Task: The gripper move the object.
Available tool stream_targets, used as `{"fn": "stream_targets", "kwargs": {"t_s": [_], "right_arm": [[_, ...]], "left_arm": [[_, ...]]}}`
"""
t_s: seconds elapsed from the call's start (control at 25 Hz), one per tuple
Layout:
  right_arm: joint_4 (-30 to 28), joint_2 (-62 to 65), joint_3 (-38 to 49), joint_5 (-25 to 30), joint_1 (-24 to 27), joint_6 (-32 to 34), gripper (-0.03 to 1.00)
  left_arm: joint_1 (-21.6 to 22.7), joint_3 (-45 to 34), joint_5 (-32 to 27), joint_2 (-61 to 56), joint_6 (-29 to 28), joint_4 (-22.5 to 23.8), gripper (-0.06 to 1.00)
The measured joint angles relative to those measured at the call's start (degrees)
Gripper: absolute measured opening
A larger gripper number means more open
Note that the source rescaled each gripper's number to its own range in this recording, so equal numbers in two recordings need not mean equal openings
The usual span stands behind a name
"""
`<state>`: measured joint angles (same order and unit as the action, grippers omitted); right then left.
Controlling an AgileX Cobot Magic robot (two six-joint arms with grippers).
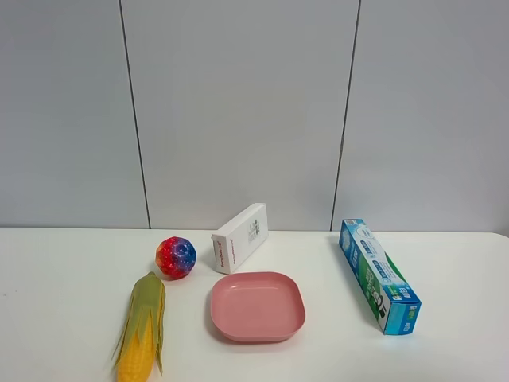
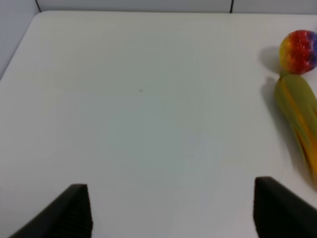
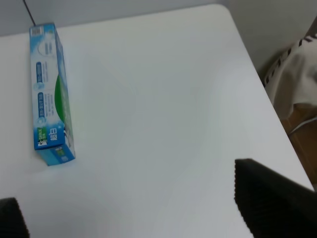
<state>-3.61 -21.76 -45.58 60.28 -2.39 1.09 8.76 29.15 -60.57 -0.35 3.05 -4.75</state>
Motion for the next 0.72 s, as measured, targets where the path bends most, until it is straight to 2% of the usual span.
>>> {"fn": "stream_targets", "kwargs": {"t_s": [0.32,0.48,0.72], "right_arm": [[5.4,20.5,12.0,3.4,0.4,1.5,0.85],[5.7,21.9,15.3,5.2,0.4,1.5,0.85],[3.0,21.9,17.4,1.0,0.4,0.0,0.85]], "left_arm": [[0.0,0.0,0.0,0.0,0.0,0.0,1.00],[0.0,0.0,0.0,0.0,0.0,0.0,1.00],[0.0,0.0,0.0,0.0,0.0,0.0,1.00]]}}
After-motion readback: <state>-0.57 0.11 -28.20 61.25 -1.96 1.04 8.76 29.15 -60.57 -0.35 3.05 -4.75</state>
